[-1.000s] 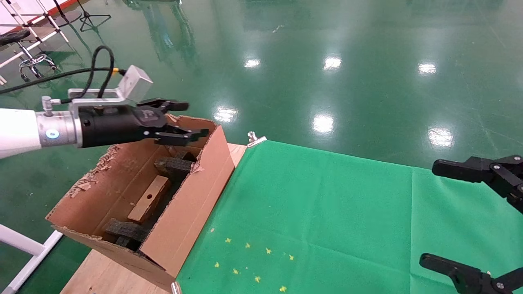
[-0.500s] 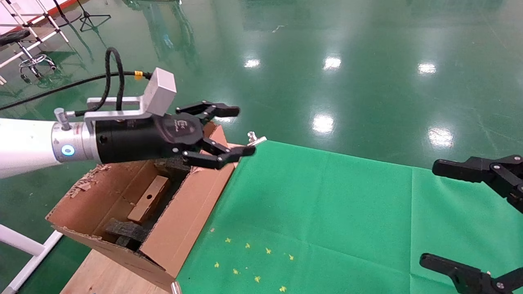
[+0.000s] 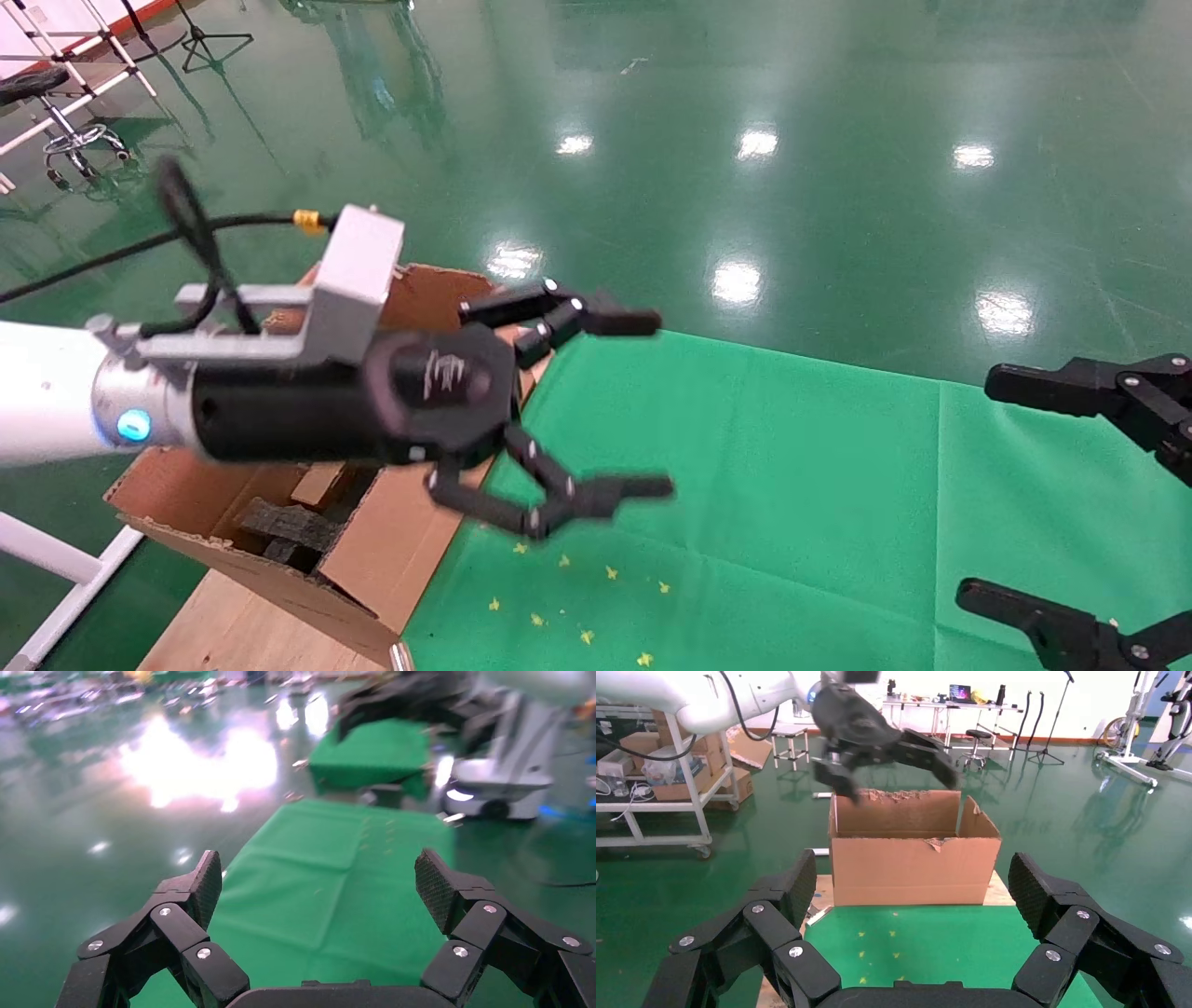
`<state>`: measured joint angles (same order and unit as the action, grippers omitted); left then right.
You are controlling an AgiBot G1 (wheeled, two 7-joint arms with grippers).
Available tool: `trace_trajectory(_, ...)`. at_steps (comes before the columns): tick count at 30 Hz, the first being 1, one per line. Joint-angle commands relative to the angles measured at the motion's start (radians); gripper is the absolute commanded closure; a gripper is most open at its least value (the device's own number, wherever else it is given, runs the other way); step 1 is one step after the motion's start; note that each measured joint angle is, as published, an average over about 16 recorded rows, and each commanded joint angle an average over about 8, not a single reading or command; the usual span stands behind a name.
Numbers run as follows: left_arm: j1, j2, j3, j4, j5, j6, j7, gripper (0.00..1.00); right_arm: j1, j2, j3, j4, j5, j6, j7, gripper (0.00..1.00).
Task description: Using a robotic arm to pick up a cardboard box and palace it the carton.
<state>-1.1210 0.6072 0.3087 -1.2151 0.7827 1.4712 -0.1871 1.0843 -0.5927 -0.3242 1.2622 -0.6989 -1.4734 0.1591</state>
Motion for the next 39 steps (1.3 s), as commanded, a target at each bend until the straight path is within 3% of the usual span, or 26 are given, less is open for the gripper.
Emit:
trace_trajectory(1, 0.027, 0.002, -0.017, -0.04, -0.03, 0.014, 0.0, 0.0, 0.0, 0.0, 0.0, 0.0, 0.0, 0.0, 0.0, 0.0)
trace_trajectory(8, 0.068, 0.006, -0.043, -0.102, -0.078, 0.037, -0.001, 0.0, 0.0, 0.0, 0.0, 0.0, 0.0, 0.0, 0.0, 0.0)
trace_trajectory(39, 0.046, 0.004, -0.029, -0.068, -0.052, 0.024, 0.0, 0.0, 0.0, 0.0, 0.0, 0.0, 0.0, 0.0, 0.0, 0.0)
